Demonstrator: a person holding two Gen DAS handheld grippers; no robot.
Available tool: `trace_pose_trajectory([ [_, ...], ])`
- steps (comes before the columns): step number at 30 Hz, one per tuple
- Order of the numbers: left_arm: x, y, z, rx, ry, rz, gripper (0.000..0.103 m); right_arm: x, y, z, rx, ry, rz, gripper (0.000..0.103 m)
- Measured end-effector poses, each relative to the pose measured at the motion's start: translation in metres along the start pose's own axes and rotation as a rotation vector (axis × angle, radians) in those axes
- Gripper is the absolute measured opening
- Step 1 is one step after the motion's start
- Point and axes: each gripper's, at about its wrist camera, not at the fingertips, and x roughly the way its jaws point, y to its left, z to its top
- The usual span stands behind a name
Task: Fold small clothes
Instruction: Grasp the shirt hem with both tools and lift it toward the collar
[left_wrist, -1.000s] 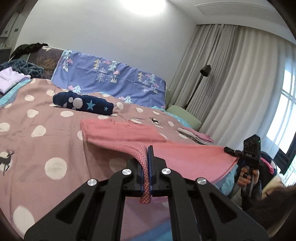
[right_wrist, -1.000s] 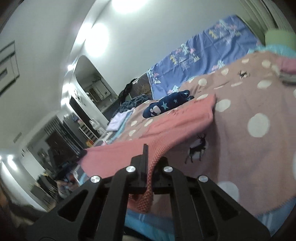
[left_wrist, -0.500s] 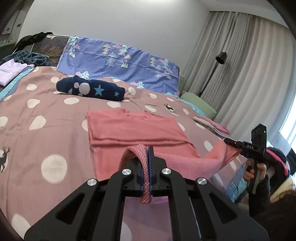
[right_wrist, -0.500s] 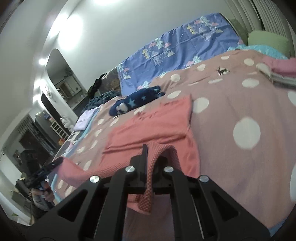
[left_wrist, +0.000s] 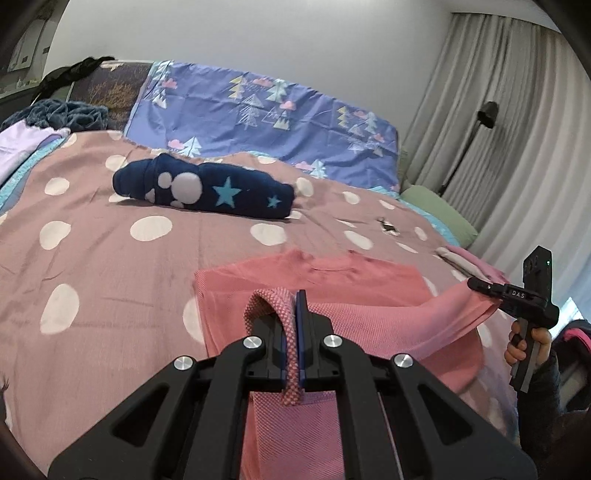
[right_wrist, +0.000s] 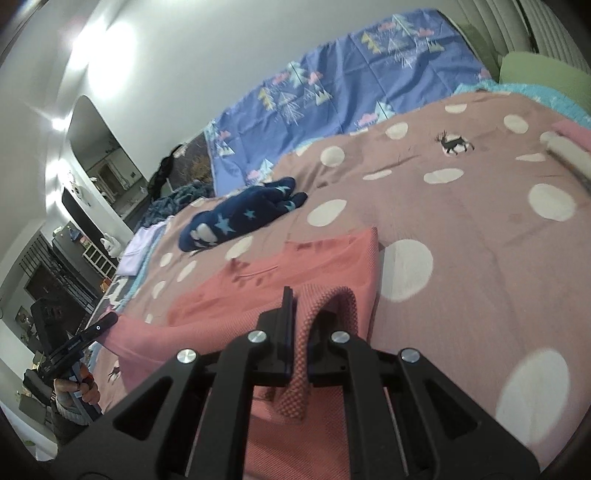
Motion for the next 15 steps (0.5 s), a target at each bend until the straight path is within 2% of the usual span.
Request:
trace_pose_trajectory([
  [5,0.054,0.028,0.000,-0.033,0.064,0.024,0.004,0.056,-0.020,0.011,-0.001,0.069,-0.052,0.006],
  [9,0.099,0.045,-0.019,-0.024,0.161,0.080,0.004,0.088,-0.037,-0.003,0.007,0.132,-0.082,0.006],
  [10,0.105,0.049,-0.023,-0.040,0.188,0.076,0.005,0.089,-0.038,-0.005,0.004,0.133,-0.079,0.006],
  [12,0.100,0.054,-0.019,-0.069,0.175,0.046,0.006,0.089,-0.039,-0.005,-0.006,0.135,-0.069,0.007],
  [15,0.099,0.056,-0.021,-0.076,0.177,0.040,0.008,0.087,-0.037,-0.004,-0.017,0.136,-0.056,0.013],
])
